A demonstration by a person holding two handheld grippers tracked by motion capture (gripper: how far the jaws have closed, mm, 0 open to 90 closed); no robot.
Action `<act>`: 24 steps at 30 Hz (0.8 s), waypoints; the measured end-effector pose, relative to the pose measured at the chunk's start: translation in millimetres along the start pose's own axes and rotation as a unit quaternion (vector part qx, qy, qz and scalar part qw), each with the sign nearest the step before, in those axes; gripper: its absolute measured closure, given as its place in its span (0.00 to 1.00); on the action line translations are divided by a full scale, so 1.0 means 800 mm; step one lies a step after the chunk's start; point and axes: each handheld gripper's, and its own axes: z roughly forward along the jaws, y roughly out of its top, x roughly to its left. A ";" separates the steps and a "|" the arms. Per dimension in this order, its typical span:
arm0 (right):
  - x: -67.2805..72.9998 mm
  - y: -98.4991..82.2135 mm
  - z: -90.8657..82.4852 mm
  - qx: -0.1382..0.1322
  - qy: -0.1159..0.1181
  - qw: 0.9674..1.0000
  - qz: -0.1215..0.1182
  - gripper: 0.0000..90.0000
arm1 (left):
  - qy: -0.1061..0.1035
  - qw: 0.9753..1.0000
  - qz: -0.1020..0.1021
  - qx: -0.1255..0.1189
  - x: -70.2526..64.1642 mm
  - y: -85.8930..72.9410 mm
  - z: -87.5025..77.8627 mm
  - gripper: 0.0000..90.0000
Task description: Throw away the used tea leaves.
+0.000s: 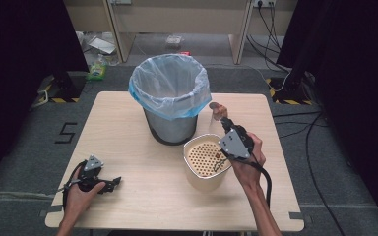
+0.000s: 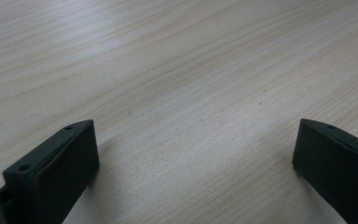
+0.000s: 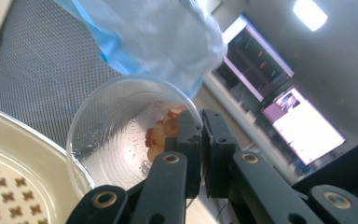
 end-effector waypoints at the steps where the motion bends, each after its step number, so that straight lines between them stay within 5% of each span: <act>1: 0.005 0.001 -0.001 -0.004 -0.004 1.000 -0.009 0.97 | 0.000 1.000 0.000 0.000 0.000 0.000 0.000 0.00; 3: 0.013 0.002 -0.004 -0.012 -0.011 1.000 -0.023 0.97 | 0.000 1.000 0.000 0.000 0.000 0.000 0.000 0.00; 4: 0.017 0.009 -0.011 -0.027 -0.020 0.998 -0.049 0.97 | 0.000 1.000 0.000 0.000 0.000 0.000 0.000 0.00; 8: 0.024 0.009 -0.013 -0.037 -0.035 0.997 -0.052 0.97 | 0.000 1.000 0.000 0.000 0.000 0.000 0.000 0.00; 24: 0.043 0.003 -0.020 -0.065 -0.096 0.982 -0.152 0.97 | 0.000 1.000 0.000 0.000 0.000 0.000 0.000 0.00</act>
